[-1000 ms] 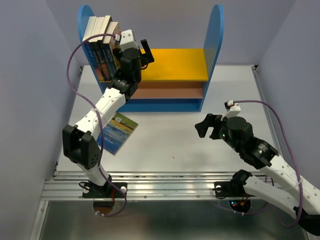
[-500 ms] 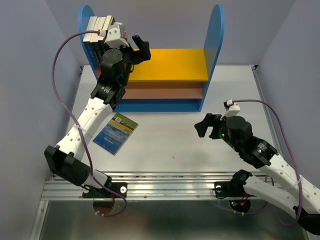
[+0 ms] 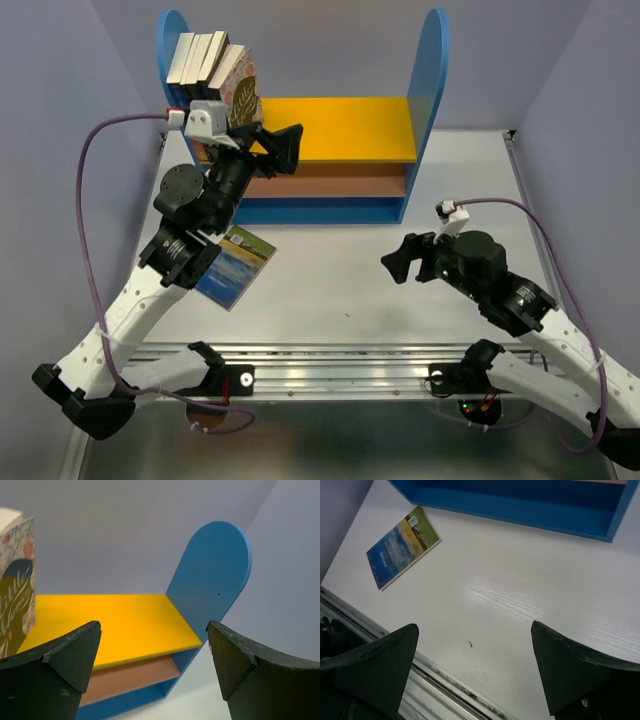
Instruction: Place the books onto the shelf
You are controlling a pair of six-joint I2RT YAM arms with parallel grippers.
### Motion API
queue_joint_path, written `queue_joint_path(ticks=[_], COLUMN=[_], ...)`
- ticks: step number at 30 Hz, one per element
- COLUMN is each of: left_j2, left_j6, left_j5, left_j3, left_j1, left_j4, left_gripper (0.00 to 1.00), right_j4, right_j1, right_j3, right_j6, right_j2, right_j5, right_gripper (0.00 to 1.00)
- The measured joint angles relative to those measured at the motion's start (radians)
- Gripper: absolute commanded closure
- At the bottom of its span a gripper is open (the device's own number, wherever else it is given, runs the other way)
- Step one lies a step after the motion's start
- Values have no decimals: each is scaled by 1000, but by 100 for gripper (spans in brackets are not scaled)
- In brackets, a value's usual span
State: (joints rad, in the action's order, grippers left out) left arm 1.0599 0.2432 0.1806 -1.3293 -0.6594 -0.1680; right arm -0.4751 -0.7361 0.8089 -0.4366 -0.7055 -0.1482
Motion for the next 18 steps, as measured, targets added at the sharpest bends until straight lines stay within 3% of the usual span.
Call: queue_joint_path(ticks=[7,12,18], left_j2=[-287,-454,-529], left_j6=[216,401,571], left_j5=[41,26,29], left_j3=[325,536,718], left_j1=[0,-2,-2], left_j4=[142,372,570], left_gripper=[1,1,1], right_j4=[141,171,315], right_j1=[0,0,0], right_j3=[-16,-61,-84], right_j6=[49,74,66], right_j2=[-211,-313,-363], right_j5=[228,289,320], right_gripper=[0,0,0])
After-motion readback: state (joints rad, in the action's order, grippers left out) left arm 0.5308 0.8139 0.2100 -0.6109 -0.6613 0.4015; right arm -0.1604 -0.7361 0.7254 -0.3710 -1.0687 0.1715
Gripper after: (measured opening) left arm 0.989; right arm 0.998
